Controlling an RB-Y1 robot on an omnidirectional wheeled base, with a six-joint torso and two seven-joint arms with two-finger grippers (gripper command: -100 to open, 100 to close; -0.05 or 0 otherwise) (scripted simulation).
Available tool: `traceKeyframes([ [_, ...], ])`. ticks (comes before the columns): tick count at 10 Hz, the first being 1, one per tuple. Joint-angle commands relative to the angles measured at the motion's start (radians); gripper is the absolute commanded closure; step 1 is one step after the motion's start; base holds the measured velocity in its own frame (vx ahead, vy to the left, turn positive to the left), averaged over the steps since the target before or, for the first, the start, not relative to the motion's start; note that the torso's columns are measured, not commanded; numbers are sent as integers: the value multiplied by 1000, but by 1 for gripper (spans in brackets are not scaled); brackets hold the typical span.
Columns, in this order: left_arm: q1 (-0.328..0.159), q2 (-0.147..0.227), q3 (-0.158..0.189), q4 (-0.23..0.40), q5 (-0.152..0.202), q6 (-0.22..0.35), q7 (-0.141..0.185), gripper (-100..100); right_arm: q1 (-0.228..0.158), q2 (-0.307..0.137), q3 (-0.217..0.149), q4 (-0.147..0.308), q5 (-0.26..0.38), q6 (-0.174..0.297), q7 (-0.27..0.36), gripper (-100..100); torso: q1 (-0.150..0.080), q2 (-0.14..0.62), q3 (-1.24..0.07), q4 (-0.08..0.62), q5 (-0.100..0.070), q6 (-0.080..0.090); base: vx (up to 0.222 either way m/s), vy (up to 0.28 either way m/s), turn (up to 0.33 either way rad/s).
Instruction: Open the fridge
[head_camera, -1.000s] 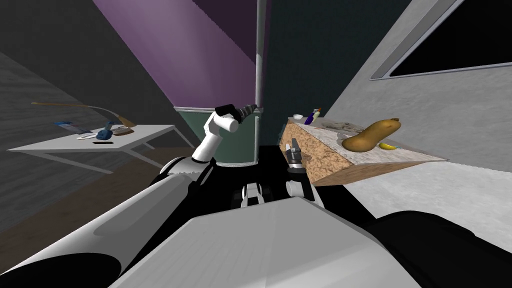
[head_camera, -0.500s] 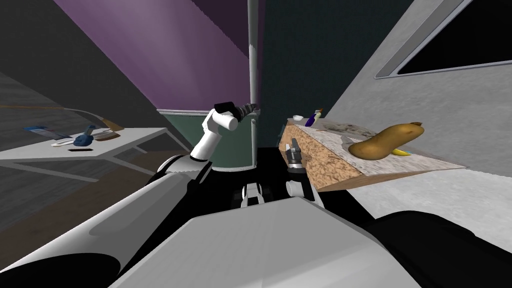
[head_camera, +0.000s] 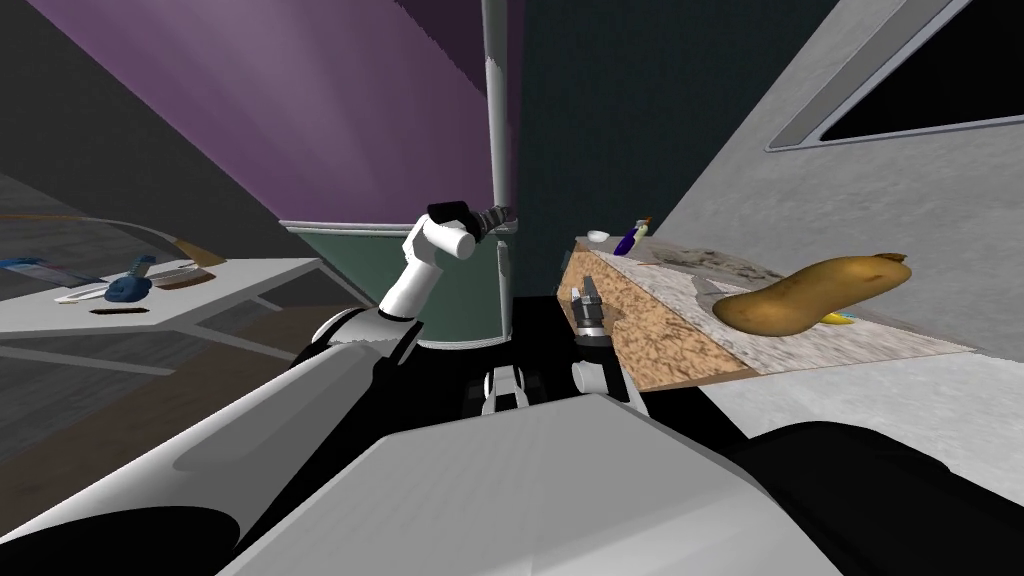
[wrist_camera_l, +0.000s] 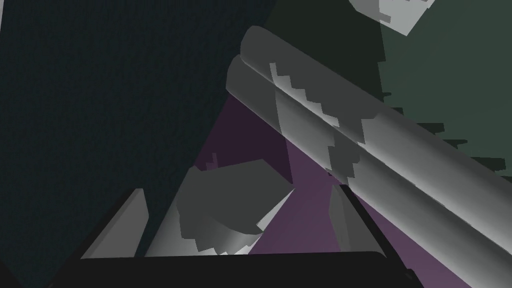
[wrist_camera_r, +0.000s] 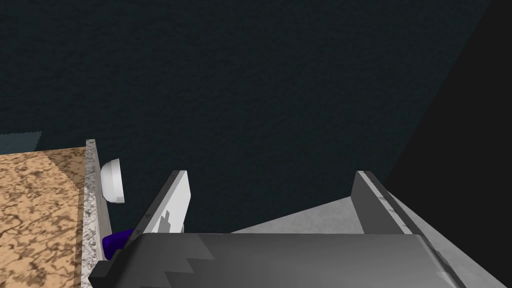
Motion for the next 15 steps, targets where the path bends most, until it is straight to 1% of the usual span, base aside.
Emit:
traceKeyframes([
  [1,-1,-8,-14,-25,21,4,-5,100,0,0,0,0,0,0,0,0,1,-3,-2,-2,1,-3,-47,89,5],
  [2,0,-14,-26,-47,42,9,-9,100,0,0,0,0,0,0,0,0,5,-3,-2,-1,1,1,-133,195,-31],
  [3,0,-14,-26,-47,42,9,-9,100,0,0,0,0,0,0,0,0,6,0,0,-2,2,1,-133,195,-49],
  [5,3,-26,-51,-92,83,19,-18,100,0,0,0,0,0,0,0,0,3,-3,-2,-1,2,-2,-163,216,-19],
  [8,7,-44,-89,-160,145,34,-32,100,-1,0,0,0,0,0,0,0,8,-3,-2,-1,4,-5,-207,312,-32],
  [11,11,-62,-126,-228,207,49,-45,100,0,0,0,0,0,0,0,0,3,-8,-5,-1,2,-3,-192,273,-15],
  [12,13,-59,-121,-214,195,40,-45,100,-1,0,0,0,0,0,0,0,3,-6,-4,-2,2,-3,-101,127,-46],
  [13,19,-65,-138,-242,221,47,-50,100,0,0,0,0,0,0,0,0,-4,-10,-7,-1,1,-4,-35,133,-4],
  [14,21,-69,-148,-268,242,51,-54,100,0,0,0,0,0,0,0,0,-2,-11,-7,-3,0,-1,-32,223,-12],
  [15,21,-69,-148,-268,242,51,-54,100,0,0,0,0,0,0,0,0,2,-9,-5,-4,0,0,-43,218,-47],
])
